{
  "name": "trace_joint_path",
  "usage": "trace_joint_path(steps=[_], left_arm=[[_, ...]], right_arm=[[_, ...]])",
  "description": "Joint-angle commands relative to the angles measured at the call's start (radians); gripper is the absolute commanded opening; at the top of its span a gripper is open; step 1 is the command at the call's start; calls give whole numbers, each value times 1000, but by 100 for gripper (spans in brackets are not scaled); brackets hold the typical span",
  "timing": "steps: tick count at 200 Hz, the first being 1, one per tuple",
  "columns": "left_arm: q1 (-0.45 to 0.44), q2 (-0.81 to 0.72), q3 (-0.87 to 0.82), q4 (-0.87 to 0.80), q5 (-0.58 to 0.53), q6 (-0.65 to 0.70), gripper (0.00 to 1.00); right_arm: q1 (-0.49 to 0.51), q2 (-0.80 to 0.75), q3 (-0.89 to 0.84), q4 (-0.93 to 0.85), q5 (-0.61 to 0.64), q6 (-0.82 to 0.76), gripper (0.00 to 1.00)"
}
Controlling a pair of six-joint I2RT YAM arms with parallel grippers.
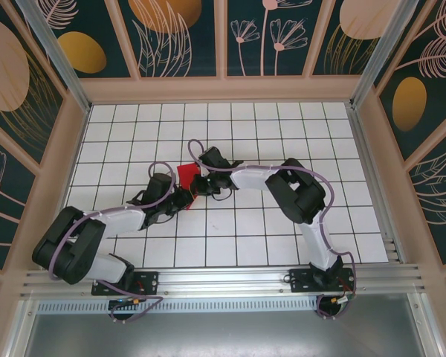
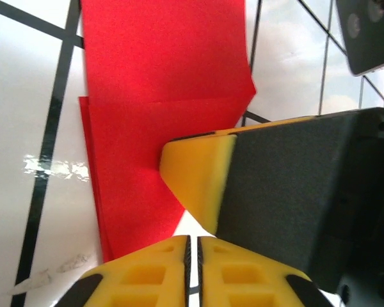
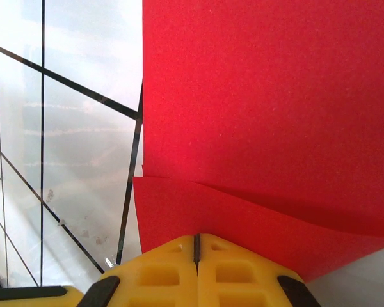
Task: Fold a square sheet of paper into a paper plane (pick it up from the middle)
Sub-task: Third fold the triangle at the center of the table.
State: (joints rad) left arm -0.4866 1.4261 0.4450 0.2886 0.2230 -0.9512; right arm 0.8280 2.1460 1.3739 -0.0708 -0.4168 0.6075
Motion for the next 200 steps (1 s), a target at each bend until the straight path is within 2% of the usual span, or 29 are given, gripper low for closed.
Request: trace_joint_path(steps=[1, 30, 75, 126, 200], left_arm=[[-3, 47, 21, -8, -45, 14, 9], [-1, 87, 26, -41, -65, 20, 4], [-2, 94, 26, -63, -73, 29, 1], [-3, 99, 32, -69, -70, 32, 0], [-3, 105, 29, -112, -64, 53, 0]], right_arm=[[0, 7, 11, -33, 2, -12, 4], [-12, -43, 12, -4, -49, -31, 4], [-20, -98, 10, -21, -30, -68, 4], [-8, -51, -18, -19, -12, -54, 4], [-31, 29, 40, -75, 13, -102, 4]])
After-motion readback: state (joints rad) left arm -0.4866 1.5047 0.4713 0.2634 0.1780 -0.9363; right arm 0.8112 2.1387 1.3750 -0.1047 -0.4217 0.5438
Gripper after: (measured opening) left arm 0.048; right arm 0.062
